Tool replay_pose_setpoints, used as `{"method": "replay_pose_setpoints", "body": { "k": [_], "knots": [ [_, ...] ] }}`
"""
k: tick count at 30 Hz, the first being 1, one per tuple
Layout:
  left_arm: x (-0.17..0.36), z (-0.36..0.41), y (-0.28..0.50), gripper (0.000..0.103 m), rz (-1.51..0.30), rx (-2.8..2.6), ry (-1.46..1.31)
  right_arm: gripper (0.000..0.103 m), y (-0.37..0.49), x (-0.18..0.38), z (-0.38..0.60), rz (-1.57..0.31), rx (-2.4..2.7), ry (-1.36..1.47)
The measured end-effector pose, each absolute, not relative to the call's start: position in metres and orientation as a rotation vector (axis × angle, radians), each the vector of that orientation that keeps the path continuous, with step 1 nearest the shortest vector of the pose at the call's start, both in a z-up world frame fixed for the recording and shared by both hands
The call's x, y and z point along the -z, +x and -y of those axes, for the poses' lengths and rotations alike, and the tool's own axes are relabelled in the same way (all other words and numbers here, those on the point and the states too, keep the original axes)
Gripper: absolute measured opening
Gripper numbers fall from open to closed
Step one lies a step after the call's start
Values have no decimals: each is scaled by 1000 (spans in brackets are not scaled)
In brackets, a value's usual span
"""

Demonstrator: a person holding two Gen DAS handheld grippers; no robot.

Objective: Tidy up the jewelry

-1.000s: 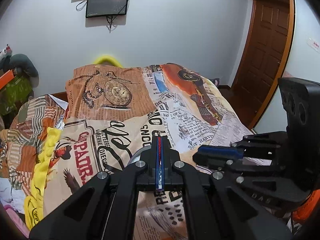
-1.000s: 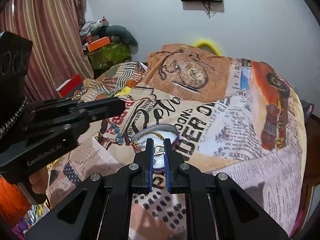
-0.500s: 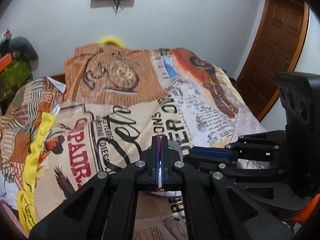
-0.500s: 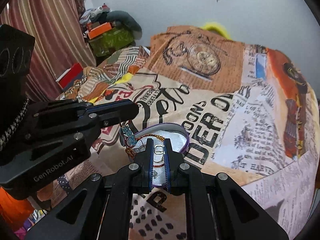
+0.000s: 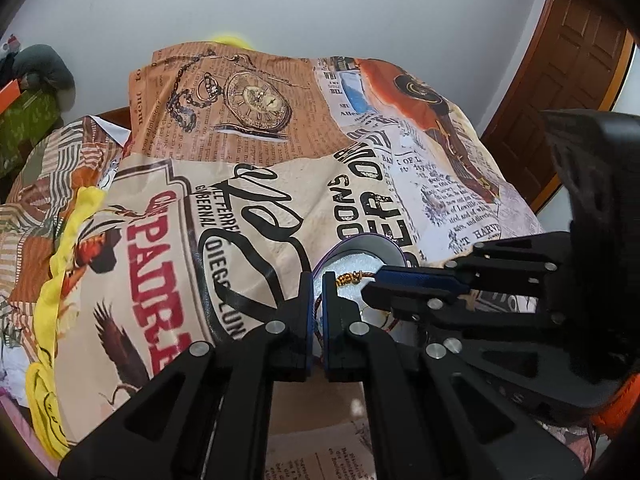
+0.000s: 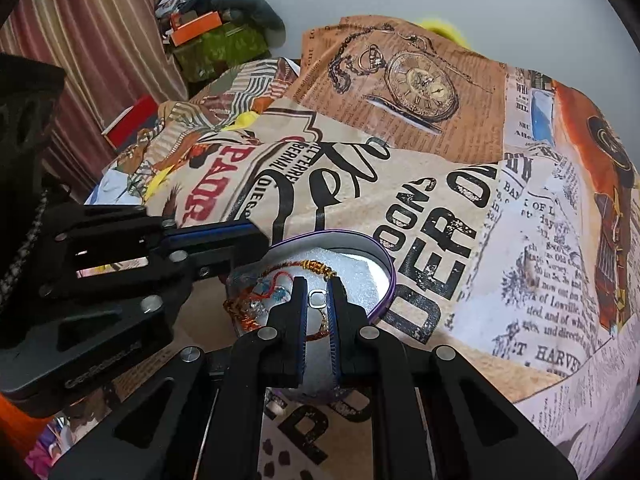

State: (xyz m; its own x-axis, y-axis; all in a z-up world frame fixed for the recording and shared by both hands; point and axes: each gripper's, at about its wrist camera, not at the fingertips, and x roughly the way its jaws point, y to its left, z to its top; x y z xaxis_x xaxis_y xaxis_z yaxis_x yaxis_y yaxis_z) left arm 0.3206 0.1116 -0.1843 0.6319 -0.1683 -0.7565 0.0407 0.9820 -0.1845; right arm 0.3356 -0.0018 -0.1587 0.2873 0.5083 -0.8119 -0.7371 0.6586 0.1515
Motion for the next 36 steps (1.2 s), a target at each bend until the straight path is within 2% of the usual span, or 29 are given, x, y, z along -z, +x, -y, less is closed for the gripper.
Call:
{"method": "replay_pose_setpoints", "body": {
  "k": [4,7,9,15,21,28,34,36],
  "knots": [
    [181,-113,316,2,-879,121,-150,9,339,162,2,-998,-851,-250],
    [176,-115,313,8,-874,112,-151,9,342,163,1,-1046,-859,-234],
    [173,-117,310,11,-868,97,-147,15,342,162,1,-1060,-845,-226],
    [157,-120,297,14,-843,65,-135,18,331,137,11,-986,-809,-234],
    [124,-118,272,15,-778,43,-126,18,296,83,33,-789,-751,-263],
    [60,-100,213,15,-601,37,-96,18,231,5,77,-527,-729,-176],
    [5,-80,142,29,-396,25,-66,18,155,-49,109,-286,-707,-104],
    [-10,-71,114,38,-314,3,-46,18,134,-58,116,-226,-700,-86]
  ]
}}
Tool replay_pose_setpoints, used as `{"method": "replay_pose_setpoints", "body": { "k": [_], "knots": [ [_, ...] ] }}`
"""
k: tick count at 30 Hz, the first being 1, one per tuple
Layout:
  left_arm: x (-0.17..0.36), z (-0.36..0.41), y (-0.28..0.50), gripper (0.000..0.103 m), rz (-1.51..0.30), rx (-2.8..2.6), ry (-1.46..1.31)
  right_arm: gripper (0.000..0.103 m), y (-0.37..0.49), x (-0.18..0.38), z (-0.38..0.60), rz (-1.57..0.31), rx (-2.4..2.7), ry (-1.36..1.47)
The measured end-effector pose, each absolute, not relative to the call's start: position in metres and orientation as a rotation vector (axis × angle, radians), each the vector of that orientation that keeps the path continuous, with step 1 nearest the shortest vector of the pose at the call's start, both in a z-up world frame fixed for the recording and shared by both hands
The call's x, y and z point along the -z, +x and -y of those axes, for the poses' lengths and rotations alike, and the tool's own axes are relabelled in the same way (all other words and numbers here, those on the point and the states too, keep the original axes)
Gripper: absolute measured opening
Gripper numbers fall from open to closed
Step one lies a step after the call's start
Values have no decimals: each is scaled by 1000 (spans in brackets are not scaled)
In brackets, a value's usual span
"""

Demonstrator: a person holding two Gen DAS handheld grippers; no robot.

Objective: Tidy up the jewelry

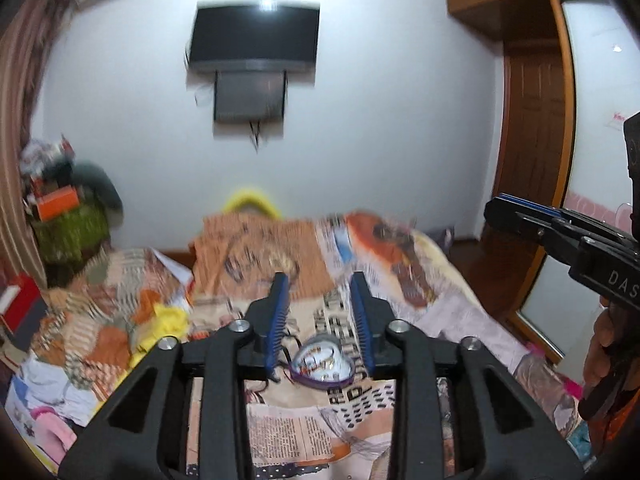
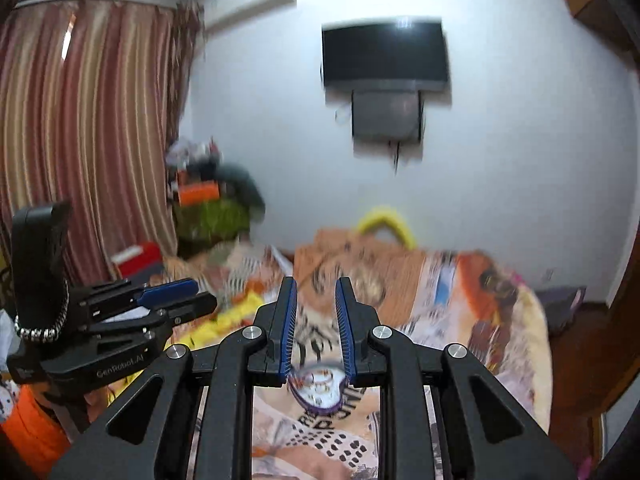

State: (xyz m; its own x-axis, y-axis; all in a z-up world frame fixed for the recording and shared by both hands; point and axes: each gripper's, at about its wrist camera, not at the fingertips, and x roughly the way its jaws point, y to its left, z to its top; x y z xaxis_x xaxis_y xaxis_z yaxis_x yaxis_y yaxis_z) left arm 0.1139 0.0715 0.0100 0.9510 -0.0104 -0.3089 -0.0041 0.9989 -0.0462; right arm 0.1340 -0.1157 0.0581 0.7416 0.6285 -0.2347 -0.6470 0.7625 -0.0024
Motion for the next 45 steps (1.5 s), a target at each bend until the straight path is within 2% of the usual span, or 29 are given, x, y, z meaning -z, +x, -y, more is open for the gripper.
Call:
{"method": "replay_pose_setpoints", "body": {
  "k": [1,4,5,6,7,11,14,15,45],
  "knots": [
    [-15,-68,101,44,-277,-7,-42,18,125,-61,117,-201,-696,-79],
    [-25,-58,70,48,-208,-15,-33,28,99,-64,124,-136,-670,-62],
    [-27,-54,62,53,-194,-21,-27,39,90,-64,126,-116,-657,-53],
    [-29,-52,55,57,-179,-31,-22,45,85,-64,127,-101,-644,-47],
    [-30,-49,47,65,-160,-43,-17,55,80,-63,128,-88,-629,-42],
    [-31,-48,27,90,-103,-85,-39,82,66,-59,127,-43,-555,-48],
    [-29,-50,18,98,-78,-126,-61,100,62,-57,129,-23,-510,-53],
    [-28,-51,17,99,-74,-134,-65,103,62,-56,128,-21,-504,-54],
    [-11,-48,20,99,-145,-144,-69,103,51,-42,143,-104,-509,-25]
  ]
}}
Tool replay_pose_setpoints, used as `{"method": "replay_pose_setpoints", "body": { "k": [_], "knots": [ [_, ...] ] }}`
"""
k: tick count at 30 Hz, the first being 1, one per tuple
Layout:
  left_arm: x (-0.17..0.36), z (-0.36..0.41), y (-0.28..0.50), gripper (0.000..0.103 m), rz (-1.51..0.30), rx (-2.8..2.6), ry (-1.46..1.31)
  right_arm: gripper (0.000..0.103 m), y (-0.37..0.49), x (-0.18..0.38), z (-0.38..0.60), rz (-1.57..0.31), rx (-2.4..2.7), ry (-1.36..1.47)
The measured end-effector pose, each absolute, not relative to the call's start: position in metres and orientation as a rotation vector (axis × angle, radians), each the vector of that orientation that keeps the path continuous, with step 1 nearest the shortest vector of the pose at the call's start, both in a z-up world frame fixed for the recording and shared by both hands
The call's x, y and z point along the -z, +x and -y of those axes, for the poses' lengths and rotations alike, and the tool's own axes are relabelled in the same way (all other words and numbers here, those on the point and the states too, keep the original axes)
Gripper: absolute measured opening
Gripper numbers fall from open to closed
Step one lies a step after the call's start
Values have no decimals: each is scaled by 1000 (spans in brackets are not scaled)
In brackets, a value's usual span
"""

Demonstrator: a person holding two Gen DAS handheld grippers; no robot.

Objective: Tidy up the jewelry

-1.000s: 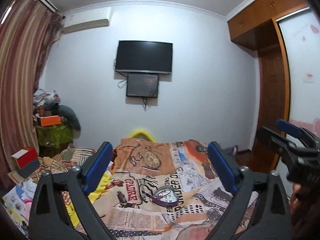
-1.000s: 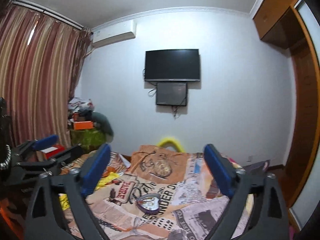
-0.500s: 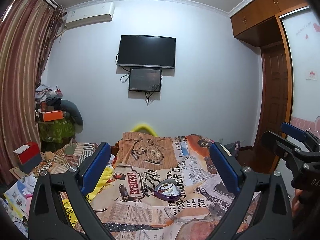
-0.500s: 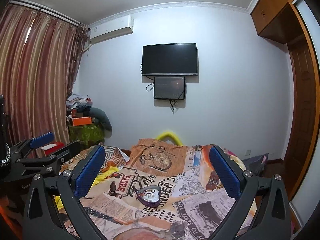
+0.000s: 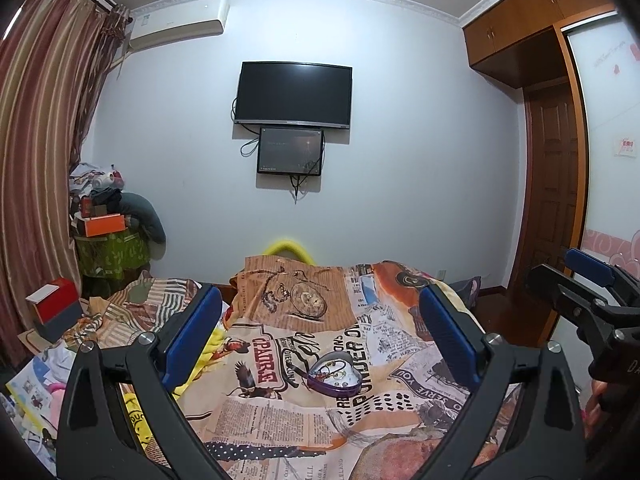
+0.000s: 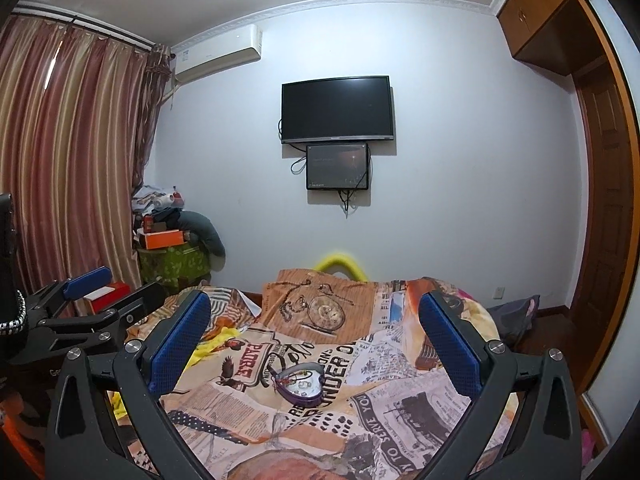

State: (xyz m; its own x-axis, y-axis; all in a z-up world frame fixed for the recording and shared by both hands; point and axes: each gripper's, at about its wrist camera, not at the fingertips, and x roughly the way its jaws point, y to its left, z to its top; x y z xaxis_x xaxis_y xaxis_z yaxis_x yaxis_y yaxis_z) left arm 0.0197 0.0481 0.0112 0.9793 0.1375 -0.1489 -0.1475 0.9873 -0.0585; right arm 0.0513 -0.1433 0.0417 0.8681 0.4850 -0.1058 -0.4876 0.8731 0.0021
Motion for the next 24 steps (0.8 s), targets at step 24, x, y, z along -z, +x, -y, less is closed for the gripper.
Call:
{"method": "replay_pose_setpoints", "body": {
  "k": [24],
  "knots": [
    [-7,-46,30,99,-177,-133,-67,103,54,-43,150,-132,-500,-13]
  ]
}}
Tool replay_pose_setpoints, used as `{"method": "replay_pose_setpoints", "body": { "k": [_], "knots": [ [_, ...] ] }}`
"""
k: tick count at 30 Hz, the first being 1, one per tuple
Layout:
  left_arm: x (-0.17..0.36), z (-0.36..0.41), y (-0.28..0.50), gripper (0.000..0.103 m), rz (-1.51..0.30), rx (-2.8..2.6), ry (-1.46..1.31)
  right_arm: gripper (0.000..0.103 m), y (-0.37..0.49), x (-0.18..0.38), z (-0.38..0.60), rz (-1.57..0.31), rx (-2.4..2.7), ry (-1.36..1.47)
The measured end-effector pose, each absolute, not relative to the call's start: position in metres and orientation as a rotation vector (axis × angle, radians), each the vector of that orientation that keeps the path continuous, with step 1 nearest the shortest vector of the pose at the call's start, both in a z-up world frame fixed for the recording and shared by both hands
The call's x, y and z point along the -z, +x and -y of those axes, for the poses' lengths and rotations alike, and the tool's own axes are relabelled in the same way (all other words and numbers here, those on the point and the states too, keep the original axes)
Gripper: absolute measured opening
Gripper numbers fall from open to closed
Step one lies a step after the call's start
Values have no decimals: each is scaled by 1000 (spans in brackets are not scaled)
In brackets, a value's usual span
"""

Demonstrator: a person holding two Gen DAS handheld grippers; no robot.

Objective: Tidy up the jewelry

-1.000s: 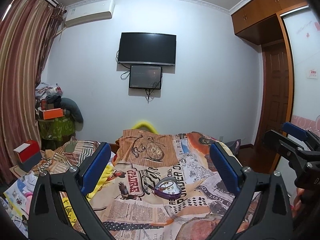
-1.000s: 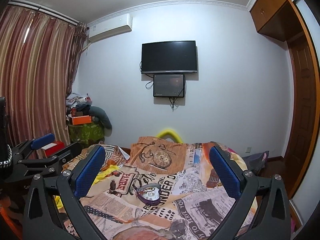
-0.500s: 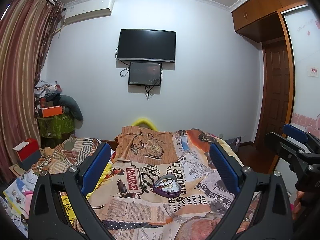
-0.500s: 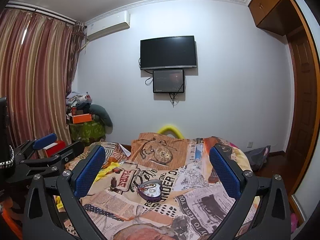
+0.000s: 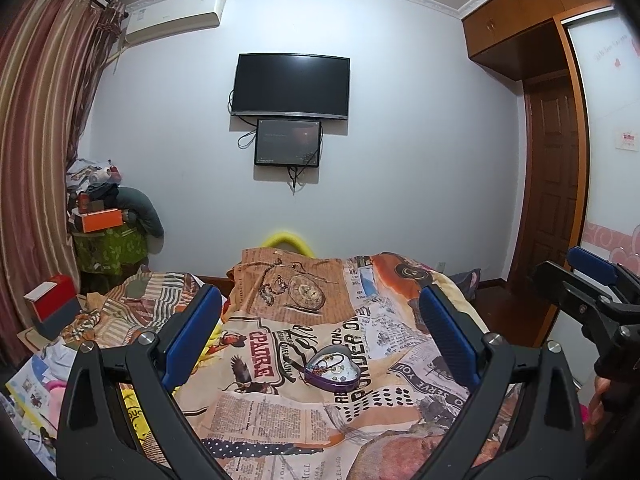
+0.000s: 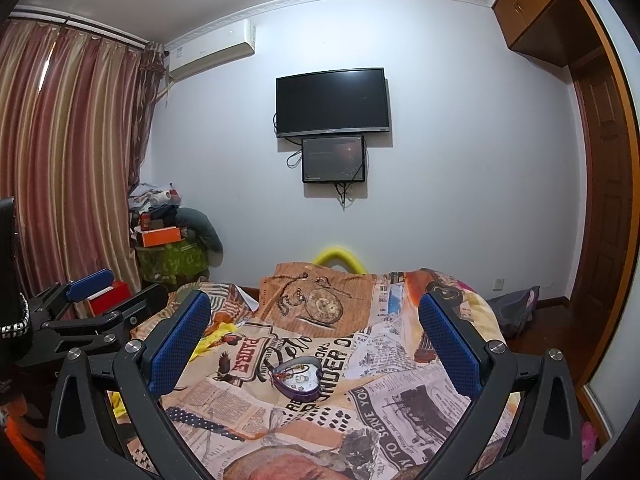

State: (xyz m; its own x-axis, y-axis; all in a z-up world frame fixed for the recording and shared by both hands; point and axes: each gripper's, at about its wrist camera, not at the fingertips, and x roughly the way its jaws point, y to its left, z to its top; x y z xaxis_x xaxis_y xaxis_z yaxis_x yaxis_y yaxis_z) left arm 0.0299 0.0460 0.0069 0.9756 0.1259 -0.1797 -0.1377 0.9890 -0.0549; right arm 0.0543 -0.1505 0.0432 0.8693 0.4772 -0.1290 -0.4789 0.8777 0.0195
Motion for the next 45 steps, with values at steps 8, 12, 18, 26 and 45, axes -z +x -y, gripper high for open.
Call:
{"method": "replay_pose_setpoints", "body": {
  "k": [8,12,18,26,45],
  "knots": [
    [-8,-45,31,99,-181,-116,-71,103,55,-44,151,-133,-499,-10],
    [-10,-45,31,99,-181,-106,-77,103,56,-44,152,-133,-497,-8],
    [-10,-45,30,99,-174,-102,-79,103,55,-44,152,-128,-495,-7],
    [-11,-45,29,99,-168,-91,-76,103,53,-44,152,-121,-491,-2],
    [-6,-41,35,99,-186,-68,-63,103,60,-38,150,-139,-487,-1]
  ]
}}
